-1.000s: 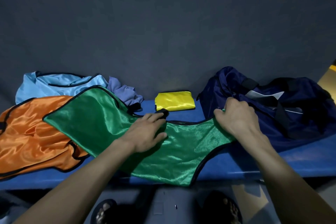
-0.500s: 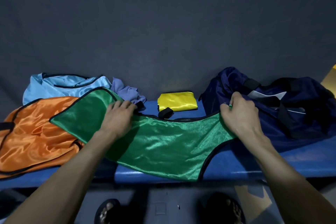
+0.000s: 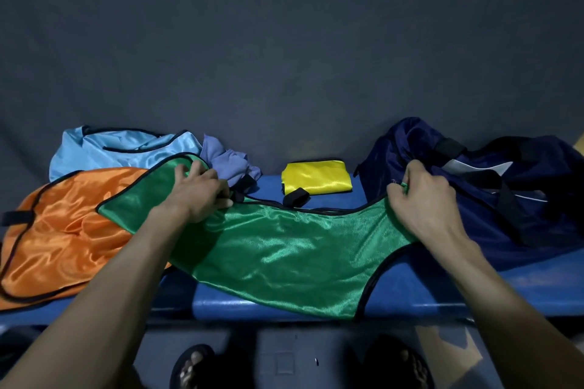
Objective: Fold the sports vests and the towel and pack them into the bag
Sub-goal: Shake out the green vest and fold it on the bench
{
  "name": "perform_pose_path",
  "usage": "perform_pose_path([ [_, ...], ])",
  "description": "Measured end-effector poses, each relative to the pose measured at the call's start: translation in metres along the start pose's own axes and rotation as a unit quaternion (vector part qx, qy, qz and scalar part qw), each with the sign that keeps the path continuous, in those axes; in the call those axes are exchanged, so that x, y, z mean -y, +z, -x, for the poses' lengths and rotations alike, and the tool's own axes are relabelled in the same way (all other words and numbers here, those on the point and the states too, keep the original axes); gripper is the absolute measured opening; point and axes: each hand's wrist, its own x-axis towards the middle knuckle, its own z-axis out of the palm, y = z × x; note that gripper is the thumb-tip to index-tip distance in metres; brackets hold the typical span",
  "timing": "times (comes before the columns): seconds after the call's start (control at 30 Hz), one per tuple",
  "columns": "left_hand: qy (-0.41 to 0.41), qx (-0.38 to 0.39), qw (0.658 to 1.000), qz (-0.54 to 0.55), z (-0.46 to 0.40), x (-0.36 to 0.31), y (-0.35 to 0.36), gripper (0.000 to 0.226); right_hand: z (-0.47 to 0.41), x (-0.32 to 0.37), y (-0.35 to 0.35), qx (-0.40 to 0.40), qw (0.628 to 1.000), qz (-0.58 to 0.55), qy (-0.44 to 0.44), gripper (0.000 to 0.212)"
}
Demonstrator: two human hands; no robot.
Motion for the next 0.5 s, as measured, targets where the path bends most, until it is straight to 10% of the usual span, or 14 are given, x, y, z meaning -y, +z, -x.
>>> perform_pose_path([
  [0.2,-0.002,0.043,0.999,0.008,-0.007,0.000,-0.002,0.048,-0.005,0.001,0.003,0.001,1.000,0.009,-0.002,0.018],
  [0.37,-0.014,-0.068,0.976,0.205,-0.012,-0.001,0.003,0.019,-0.008,0.001,0.005,0.001,1.000,0.017,-0.002,0.018],
  [0.5,-0.034,-0.087,0.990,0.110,-0.018,-0.014,0.008,0.020,-0.008,0.003,0.006,0.000,1.000,0.018,-0.003,0.018],
])
